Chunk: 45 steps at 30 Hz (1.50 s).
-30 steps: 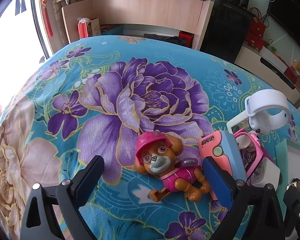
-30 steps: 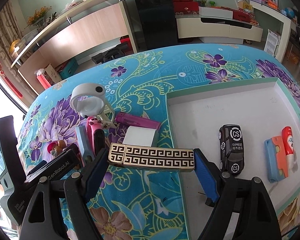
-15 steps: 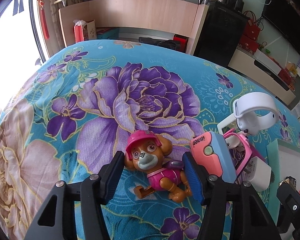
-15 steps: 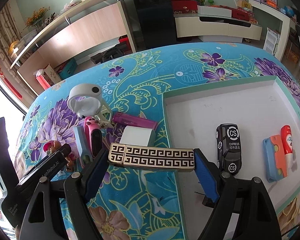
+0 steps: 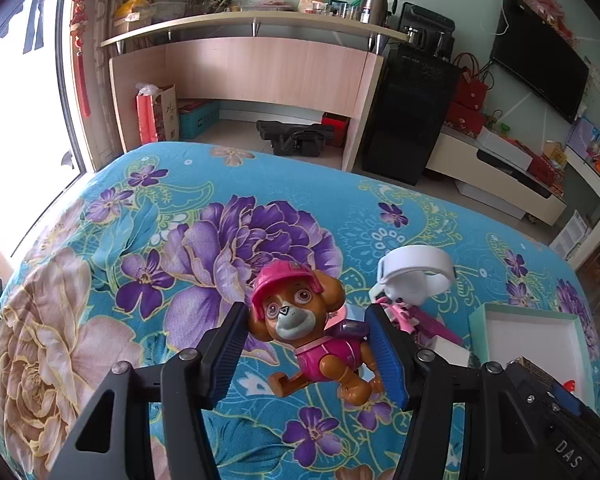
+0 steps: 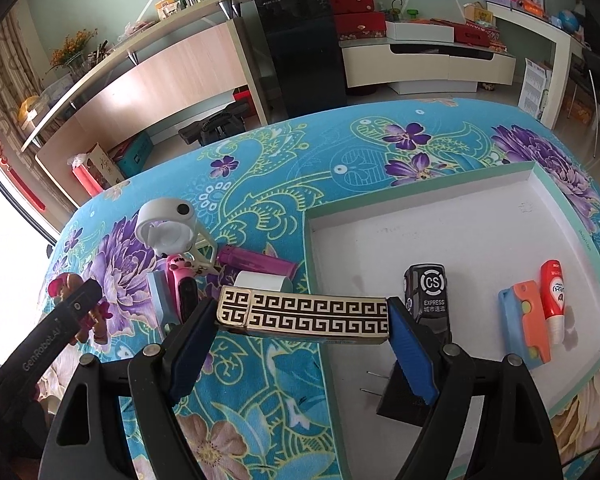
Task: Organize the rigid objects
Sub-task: 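Carry the dog figure and gold bar over the white tray and lower them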
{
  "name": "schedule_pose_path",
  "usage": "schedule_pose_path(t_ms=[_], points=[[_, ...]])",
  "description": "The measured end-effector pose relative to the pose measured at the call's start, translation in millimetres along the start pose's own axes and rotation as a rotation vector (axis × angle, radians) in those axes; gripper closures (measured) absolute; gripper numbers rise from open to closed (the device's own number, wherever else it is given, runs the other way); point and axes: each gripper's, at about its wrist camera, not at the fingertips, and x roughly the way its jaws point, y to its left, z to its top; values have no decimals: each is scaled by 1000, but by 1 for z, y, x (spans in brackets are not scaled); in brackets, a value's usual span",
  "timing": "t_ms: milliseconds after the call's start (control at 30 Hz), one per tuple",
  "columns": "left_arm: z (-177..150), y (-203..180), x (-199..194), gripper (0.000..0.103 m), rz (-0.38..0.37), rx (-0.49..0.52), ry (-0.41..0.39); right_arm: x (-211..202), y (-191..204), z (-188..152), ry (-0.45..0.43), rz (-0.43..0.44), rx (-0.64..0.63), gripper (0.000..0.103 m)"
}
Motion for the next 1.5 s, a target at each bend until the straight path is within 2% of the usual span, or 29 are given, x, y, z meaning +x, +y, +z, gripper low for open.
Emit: schedule_pose_path(t_ms=[333,533,767,867,1033,1133,1500], points=[[-3,-59,-12,40,-92,117,-2,-13,-64,16,-31,-73,95,19],[-10,-101,-13,40,-144,199,5,-19,-110,26,-48,-162,150,19],[-27,-159,-3,40,-216,313,32,-22,-156,31,-55,-229,209,19],[-35,-179,6,40,-224,351,46,-21,-171,32,-60,-247,230,19],[-42,-198,30,40,-243,378,96,-14,-184,33,-53,-239,246,19],[-43,-204,38,40,-225,395,100,-9,-185,34,-49,-227,241,19],[-47,-209,54,39,-232,395,126,8,-181,33,-24,-202,216,19]])
